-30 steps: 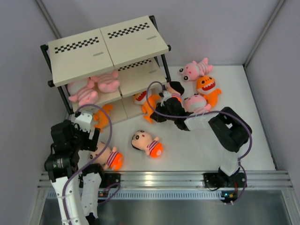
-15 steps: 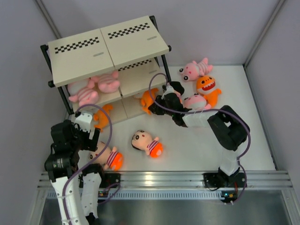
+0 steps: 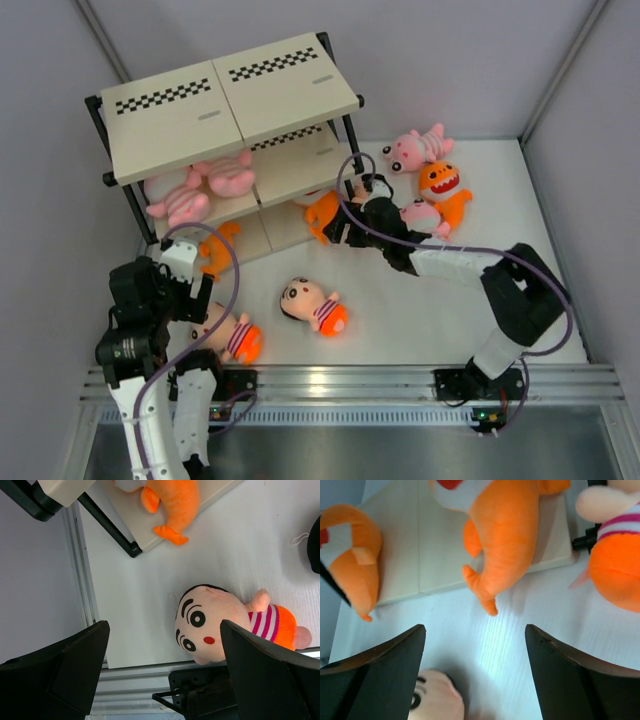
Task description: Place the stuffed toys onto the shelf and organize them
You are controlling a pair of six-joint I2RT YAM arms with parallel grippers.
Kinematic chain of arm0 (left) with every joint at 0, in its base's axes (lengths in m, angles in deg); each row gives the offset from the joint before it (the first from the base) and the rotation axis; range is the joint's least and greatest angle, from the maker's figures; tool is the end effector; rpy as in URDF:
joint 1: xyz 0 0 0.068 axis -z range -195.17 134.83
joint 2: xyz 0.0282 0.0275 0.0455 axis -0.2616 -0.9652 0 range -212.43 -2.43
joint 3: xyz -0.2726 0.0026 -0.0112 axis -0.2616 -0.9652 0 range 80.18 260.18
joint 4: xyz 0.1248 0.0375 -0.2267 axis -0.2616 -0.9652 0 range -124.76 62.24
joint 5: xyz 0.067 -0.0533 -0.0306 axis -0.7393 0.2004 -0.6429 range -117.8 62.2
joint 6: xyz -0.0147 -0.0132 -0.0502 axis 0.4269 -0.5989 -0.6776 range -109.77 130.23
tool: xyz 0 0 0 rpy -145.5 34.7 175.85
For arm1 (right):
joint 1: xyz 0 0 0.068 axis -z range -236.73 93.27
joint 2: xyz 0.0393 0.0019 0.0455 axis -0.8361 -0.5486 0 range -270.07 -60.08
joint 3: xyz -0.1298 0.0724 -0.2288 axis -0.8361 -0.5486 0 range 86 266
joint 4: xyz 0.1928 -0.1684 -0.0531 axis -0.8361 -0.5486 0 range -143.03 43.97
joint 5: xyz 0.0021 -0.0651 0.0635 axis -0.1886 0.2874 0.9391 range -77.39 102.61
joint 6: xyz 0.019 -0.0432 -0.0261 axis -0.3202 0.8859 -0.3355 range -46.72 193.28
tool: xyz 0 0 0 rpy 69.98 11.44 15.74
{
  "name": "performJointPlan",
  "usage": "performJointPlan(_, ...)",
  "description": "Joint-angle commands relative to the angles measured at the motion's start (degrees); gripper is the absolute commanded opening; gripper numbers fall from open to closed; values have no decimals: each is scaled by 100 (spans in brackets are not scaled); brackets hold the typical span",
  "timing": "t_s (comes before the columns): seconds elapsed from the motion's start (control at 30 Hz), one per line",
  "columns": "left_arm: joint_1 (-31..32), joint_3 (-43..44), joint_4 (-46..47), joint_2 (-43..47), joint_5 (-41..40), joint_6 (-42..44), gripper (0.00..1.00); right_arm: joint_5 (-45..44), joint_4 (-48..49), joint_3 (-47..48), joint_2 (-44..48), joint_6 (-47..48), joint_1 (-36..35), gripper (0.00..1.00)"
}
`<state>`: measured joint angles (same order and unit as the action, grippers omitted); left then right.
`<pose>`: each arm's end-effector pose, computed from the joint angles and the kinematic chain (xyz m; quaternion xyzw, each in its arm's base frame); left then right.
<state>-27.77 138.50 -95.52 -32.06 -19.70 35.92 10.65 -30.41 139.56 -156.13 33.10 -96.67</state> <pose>0.0611 0.0086 0.3455 0.1328 0.8913 0.0805 0.4261 0.2821 0.2345 0.2053 0.0107 0.8519 0.3257 0.4100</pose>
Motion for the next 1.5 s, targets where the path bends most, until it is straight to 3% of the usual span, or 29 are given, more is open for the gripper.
performJointPlan(0.0, 30, -67, 0, 62, -27, 76, 98, -120, -970, 84, 1357, 712, 57, 81)
performJointPlan(0.17, 38, -93, 9, 71, 16, 59, 98, -278, -2428, 172, 2309, 1231, 425, 85)
performJointPlan(0.27, 47, -76, 0, 97, -80, 59, 98, -358, -2783, -37, 2731, 1171, 1267, 84)
performJointPlan(0.3, 56, -84, 0, 106, -106, 59, 98, -262, -2879, -117, 2862, 1145, 1957, 83)
performJointPlan(0.5, 82, -181, 0, 124, -186, 76, 98, 950, -2065, -768, 2567, 890, 4657, 79)
performJointPlan(0.6, 82, -190, 9, 124, -203, 59, 98, 1355, -1669, -882, 1944, 828, 5205, 72)
performJointPlan(0.73, 82, -199, 9, 89, -238, 85, 98, 1890, -774, -935, 1187, 872, 5278, 71)
performJointPlan(1.03, 82, -216, 9, -25, -274, 76, 98, 2085, 134, -698, -159, 600, 5278, 65)
performJointPlan(1.17, 82, -269, 0, -61, -326, 32, 98, 2225, 520, -628, -467, 380, 5278, 53)
performJointPlan(1.23, 82, -356, 0, -61, -431, 23, 98, 2278, 706, -628, -537, 336, 5278, 33)
performJointPlan(1.27, 82, -400, 0, -52, -484, 15, 98, 2244, 706, -628, -451, 327, 5278, 16)
performJointPlan(1.33, 82, -576, 0, -17, -861, -12, 98, 1956, 478, -636, -214, 510, 5278, 1)
performJointPlan(1.47, 82, -831, 27, 307, -1609, 146, 98, 1138, -479, -531, 849, 959, 5269, 0)
